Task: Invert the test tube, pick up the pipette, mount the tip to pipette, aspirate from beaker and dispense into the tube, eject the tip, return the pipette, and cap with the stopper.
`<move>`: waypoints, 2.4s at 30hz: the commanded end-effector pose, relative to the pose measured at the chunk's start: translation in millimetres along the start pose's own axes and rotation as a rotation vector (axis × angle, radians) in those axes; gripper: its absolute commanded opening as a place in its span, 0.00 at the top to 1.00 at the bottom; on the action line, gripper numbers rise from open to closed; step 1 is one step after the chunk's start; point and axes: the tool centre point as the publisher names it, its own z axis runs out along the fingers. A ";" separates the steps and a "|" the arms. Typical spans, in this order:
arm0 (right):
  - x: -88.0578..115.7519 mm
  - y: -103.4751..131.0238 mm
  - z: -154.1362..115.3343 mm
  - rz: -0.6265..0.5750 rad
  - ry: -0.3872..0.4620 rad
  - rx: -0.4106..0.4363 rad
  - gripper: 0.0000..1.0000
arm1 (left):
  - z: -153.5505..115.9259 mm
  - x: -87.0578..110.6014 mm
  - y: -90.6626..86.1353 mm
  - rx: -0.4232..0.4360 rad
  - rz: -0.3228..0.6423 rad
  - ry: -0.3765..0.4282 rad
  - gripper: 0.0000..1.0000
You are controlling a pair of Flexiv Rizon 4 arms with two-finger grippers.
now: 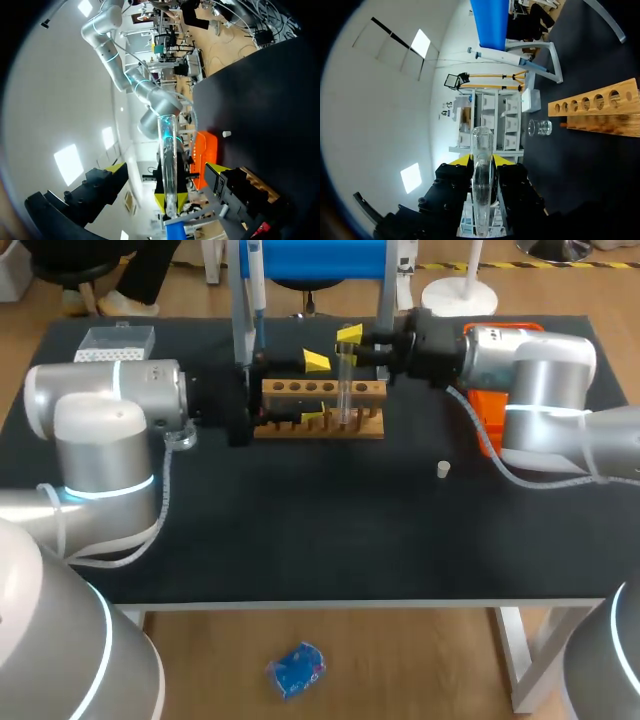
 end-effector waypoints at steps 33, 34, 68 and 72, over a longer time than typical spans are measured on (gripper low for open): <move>-5.2 4.4 22.0 0.000 -0.014 0.066 1.00 | 20.0 8.8 3.8 0.065 -0.029 -0.006 0.49; -5.1 4.4 22.1 0.000 -0.015 0.067 1.00 | 20.2 8.7 3.6 0.066 -0.029 -0.005 0.49; 1.1 3.2 9.2 -0.032 -0.030 0.038 0.00 | 11.9 9.2 11.7 0.047 -0.130 0.003 1.00; 8.6 4.5 -0.7 -0.124 -0.042 0.037 0.00 | 5.8 7.7 16.5 0.036 -0.170 0.018 1.00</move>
